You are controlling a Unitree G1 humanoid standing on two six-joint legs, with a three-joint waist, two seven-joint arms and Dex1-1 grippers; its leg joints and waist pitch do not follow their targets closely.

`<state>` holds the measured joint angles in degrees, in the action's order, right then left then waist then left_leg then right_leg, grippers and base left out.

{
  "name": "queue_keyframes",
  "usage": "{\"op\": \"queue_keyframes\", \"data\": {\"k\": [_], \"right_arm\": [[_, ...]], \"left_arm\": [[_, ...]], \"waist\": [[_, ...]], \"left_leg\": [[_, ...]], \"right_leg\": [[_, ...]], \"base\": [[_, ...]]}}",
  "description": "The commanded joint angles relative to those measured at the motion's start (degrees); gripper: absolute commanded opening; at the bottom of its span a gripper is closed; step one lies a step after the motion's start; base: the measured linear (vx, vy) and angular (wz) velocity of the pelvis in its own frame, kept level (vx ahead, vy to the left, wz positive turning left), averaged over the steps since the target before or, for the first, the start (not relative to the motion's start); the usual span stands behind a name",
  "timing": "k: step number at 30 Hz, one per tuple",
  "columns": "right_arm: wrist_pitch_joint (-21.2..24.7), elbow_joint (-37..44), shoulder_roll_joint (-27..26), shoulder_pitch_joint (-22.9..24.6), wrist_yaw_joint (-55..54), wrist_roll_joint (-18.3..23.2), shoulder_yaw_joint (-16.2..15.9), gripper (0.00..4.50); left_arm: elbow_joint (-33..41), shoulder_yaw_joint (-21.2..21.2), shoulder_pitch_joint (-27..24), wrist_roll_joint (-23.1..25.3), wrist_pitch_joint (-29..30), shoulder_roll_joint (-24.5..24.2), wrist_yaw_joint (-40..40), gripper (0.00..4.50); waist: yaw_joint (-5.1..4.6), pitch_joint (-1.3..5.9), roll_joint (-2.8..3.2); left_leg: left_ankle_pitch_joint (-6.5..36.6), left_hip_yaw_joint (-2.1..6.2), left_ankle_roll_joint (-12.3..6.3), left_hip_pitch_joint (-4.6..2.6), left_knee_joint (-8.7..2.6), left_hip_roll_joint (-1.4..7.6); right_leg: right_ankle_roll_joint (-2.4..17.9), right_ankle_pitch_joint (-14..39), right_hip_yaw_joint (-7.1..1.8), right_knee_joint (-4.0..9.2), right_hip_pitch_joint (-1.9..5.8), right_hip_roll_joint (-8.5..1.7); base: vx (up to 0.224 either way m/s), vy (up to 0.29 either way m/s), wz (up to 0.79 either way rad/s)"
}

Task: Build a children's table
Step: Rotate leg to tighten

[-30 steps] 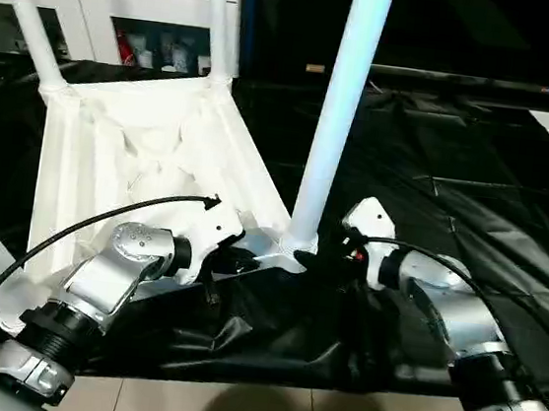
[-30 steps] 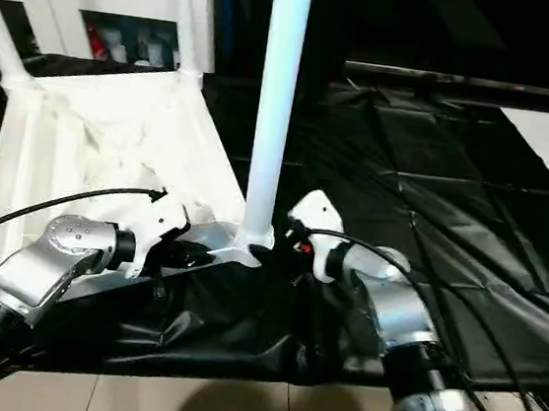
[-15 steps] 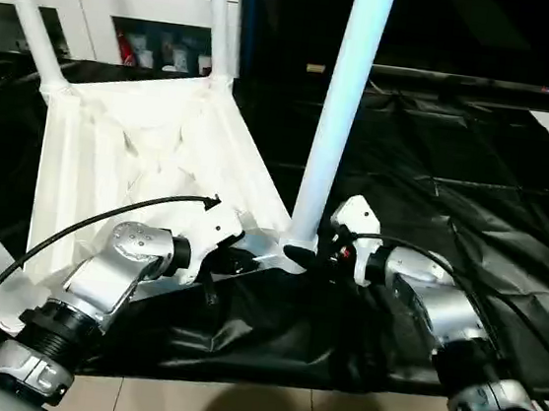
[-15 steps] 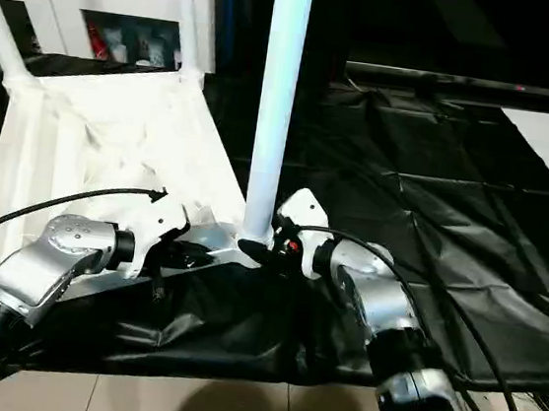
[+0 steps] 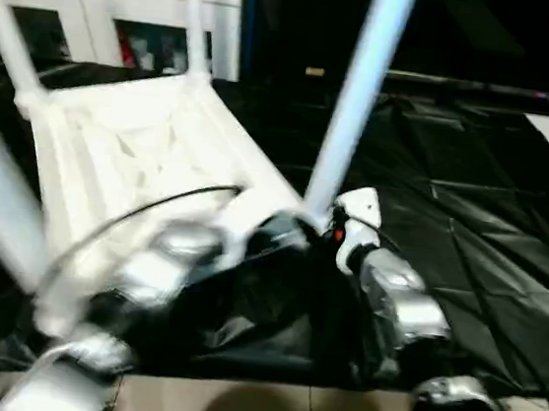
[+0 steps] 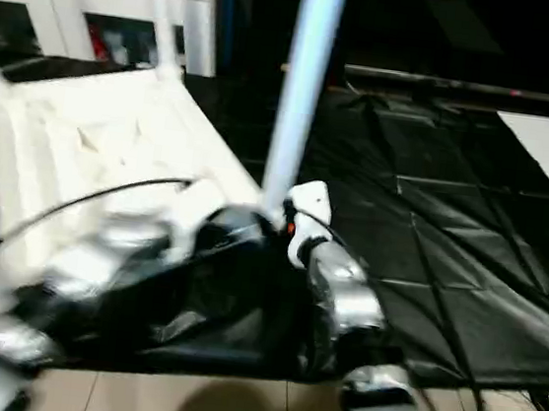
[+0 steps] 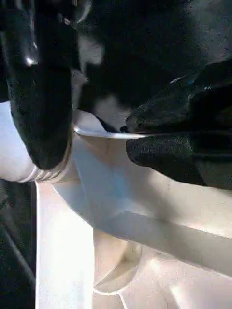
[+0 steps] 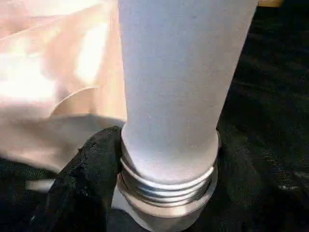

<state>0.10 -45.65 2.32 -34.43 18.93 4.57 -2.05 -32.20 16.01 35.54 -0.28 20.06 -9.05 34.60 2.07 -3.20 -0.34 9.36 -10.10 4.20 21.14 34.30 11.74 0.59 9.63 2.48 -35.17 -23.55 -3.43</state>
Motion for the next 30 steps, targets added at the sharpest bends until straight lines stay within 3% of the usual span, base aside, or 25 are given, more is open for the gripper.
{"op": "queue_keyframes", "data": {"k": [1, 2, 4, 8, 10, 12, 13, 15, 16, 17, 20, 24, 30], "right_arm": [[0.2, -1.3, -4.2, 0.0, 1.4, 0.7, -2.4, 2.77], [-0.3, -1.5, -5.1, -0.2, 1.7, 0.4, -2.9, 2.77], [-2.0, -1.7, -6.6, -0.5, 4.5, 0.0, -4.7, 3.32], [-1.5, -0.2, -5.4, -0.9, 10.7, 1.7, -3.8, 3.56], [-1.3, 0.3, -3.9, -1.0, 13.1, 1.3, -4.6, 3.90], [-0.6, 1.4, -0.7, -0.9, 18.3, 1.3, -5.4, 3.93], [0.4, 2.1, 0.8, -0.9, 21.0, 2.1, -5.2, 3.93], [1.5, 2.9, 2.6, -0.9, 24.3, 3.5, -4.6, 3.93], [0.9, 4.1, 6.3, -0.7, 30.3, 3.9, -5.2, 3.93], [0.6, 4.7, 7.8, -0.5, 33.0, 4.0, -5.6, 3.93], [0.8, 6.4, 11.1, 0.0, 38.5, 4.2, -6.2, 3.93], [0.5, 8.4, 14.7, 0.7, 43.6, 3.7, -6.8, 3.93], [0.8, 13.7, 19.1, 2.9, 52.4, 3.8, -10.5, 3.93]], "left_arm": [[-2.0, -1.6, 1.2, -1.0, -2.3, 2.5, -4.6, 0.00], [-2.3, -1.5, 1.4, -1.0, -2.9, 3.1, -4.3, 0.00], [-2.4, -0.3, 1.4, -0.3, -4.5, 3.7, -2.1, 0.00], [-1.7, 0.5, 0.3, -0.4, -6.6, 0.9, 4.4, 0.00], [-0.9, 0.6, -0.3, -1.0, -6.4, -0.2, 6.4, 0.00], [1.3, 1.1, -1.6, -2.1, -6.8, -2.6, 11.3, 0.00], [2.6, 1.4, -2.3, -2.8, -6.5, -3.9, 13.8, 0.00], [4.4, 1.6, -3.3, -3.7, -6.5, -5.5, 17.0, 0.00], [7.3, 2.1, -4.8, -4.9, -6.5, -8.2, 21.9, 0.00], [8.3, 2.2, -5.3, -5.1, -6.5, -9.3, 23.6, 0.00], [9.5, 2.6, -6.1, -5.0, -7.9, -11.8, 26.8, 0.00], [10.6, 3.2, -7.2, -4.7, -10.2, -15.3, 31.4, 0.00], [13.3, 2.4, -8.6, -6.5, -9.9, -18.5, 36.7, 0.00]], "waist": [[0.23, 3.77, -0.54], [0.34, 3.77, 0.09], [0.24, 3.73, -0.16], [0.22, 3.76, -0.17], [0.18, 3.75, -0.19], [0.26, 3.75, -0.31], [0.28, 3.84, -0.42], [0.40, 3.87, -0.14], [0.40, 3.84, -0.22], [0.76, 4.07, -0.20], [1.54, 3.97, -0.01], [2.07, 3.82, -0.30], [2.65, 3.75, -0.53]], "left_leg": [[18.3, 0.37, 0.02, -0.68, -4.04, 0.50], [18.3, 0.43, -0.12, -0.69, -4.09, 0.50], [18.5, 0.32, -0.66, -0.62, -4.12, 0.49], [18.5, 0.44, -1.29, -0.37, -4.20, 0.46], [18.1, 0.43, -1.42, -0.28, -4.27, 0.55], [18.2, 0.39, -1.51, -0.46, -4.20, 0.62], [17.4, 0.62, -1.76, -0.07, -4.32, 0.80], [17.1, 0.46, -2.05, -0.41, -4.23, 1.02], [16.5, 0.36, -2.03, -0.41, -4.26, 1.06], [15.4, 0.38, -2.25, -0.40, -4.21, 1.21], [14.7, 0.03, -2.77, -0.85, -4.18, 1.39], [14.6, 0.01, -2.12, -0.59, -4.35, 1.37], [14.6, -0.10, -1.95, -0.62, -4.29, 1.39]], "right_leg": [[7.7, 23.5, -1.71, 5.53, 2.14, -3.48], [8.0, 22.9, -1.75, 5.47, 2.17, -3.55], [8.6, 21.8, -1.76, 5.55, 2.22, -3.46], [7.7, 24.5, -1.70, 5.79, 2.51, -3.71], [8.1, 24.0, -1.71, 5.67, 2.58, -3.73], [8.3, 24.1, -1.71, 5.71, 2.44, -3.76], [8.8, 22.8, -1.70, 5.25, 3.01, -3.89], [9.5, 21.6, -1.82, 5.22, 2.56, -3.90], [10.3, 20.0, -1.86, 5.09, 2.57, -3.85], [11.1, 17.5, -1.83, 4.63, 2.80, -3.82], [12.1, 14.8, -1.97, 4.53, 2.38, -3.69], [11.6, 15.6, -1.97, 4.42, 2.64, -3.80], [10.7, 17.3, -2.05, 4.53, 2.51, -3.75]], "base": [[0.000, 0.000, 0.00], [0.000, 0.000, 0.00], [0.000, 0.000, 0.00], [0.000, 0.000, 0.00], [0.000, 0.000, 0.00], [0.000, 0.000, 0.00], [0.000, 0.000, 0.00], [0.000, 0.000, 0.00], [0.000, 0.000, 0.00], [0.000, 0.000, 0.00], [0.000, 0.000, 0.00], [0.000, 0.000, 0.00], [0.000, 0.000, 0.00]]}}
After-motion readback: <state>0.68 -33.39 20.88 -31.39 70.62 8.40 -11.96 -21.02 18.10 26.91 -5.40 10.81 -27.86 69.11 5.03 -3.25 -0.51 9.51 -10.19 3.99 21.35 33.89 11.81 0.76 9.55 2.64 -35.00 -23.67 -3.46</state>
